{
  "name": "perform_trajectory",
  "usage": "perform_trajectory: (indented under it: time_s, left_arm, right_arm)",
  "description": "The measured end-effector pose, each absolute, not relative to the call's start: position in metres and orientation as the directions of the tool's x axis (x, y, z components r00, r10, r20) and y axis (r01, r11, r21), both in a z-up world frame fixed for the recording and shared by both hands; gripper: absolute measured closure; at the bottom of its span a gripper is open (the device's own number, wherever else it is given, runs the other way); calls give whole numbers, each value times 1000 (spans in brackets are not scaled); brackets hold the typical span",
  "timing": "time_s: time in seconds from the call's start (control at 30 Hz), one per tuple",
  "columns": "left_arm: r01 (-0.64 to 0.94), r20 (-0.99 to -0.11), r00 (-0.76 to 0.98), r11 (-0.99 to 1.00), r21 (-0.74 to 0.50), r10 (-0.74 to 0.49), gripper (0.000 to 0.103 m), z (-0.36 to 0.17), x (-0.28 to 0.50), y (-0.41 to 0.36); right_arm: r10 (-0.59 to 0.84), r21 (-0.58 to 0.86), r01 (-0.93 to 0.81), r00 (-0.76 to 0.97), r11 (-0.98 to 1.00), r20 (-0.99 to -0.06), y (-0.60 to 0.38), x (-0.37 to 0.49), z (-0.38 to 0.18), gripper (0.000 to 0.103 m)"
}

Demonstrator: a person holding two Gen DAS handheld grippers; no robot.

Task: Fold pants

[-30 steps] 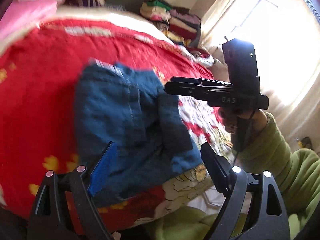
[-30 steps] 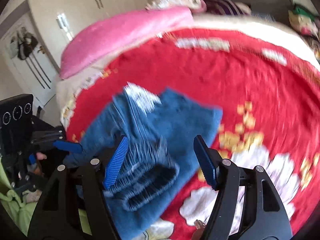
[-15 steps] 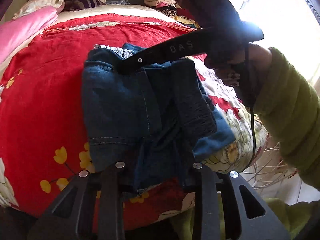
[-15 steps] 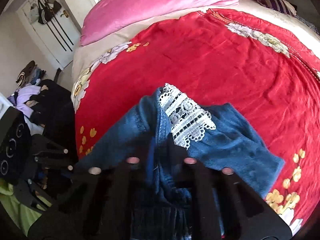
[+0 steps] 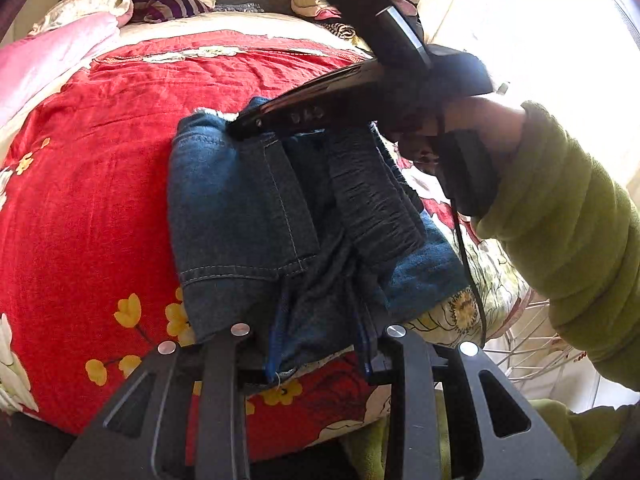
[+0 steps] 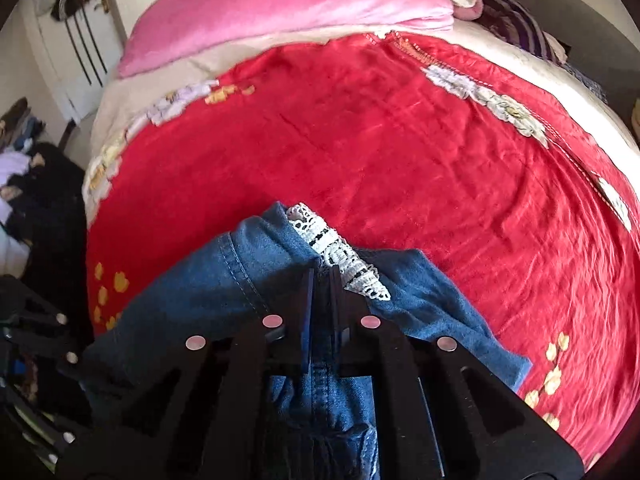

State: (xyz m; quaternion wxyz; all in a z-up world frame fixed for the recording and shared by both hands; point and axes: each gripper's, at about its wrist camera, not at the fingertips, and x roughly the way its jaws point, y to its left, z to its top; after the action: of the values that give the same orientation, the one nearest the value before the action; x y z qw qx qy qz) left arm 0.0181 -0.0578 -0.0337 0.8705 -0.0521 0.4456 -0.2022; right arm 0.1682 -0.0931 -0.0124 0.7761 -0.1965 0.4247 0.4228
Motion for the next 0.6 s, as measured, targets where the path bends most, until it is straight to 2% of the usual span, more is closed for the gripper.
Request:
perform_trajectory:
  time_s: [0.03, 0.1, 0.2, 0.4, 0.5, 0.6]
  left_arm:
    - [305, -754, 521, 912, -273, -400, 75, -34, 18, -57]
    - [304, -754, 520, 912, -275, -401, 75, -33, 18, -57]
    - [304, -755, 520, 912, -275, -400, 75, -33, 20, -56]
    - [309, -753, 519, 910, -277, -405, 69, -31, 18, -58]
    - [309, -751, 521, 910, -278, -406, 67, -30, 14, -59]
    - [310, -747, 520, 906, -287, -414, 62, -28, 13, -59]
  right_arm:
    - [504, 68, -818, 284, 572, -815, -96, 167, -8, 98]
    - [536, 93, -799, 307, 594, -786, -109, 164, 4, 83]
    - [568, 107, -782, 344, 614, -747, -124, 156, 21, 67]
    - [605, 119, -763, 397, 636, -690, -158, 132, 42, 54]
    - [600, 113, -740, 434, 662, -672, -175, 118, 45, 41]
    - [601, 122, -717, 465, 686, -650, -193, 107, 44, 36]
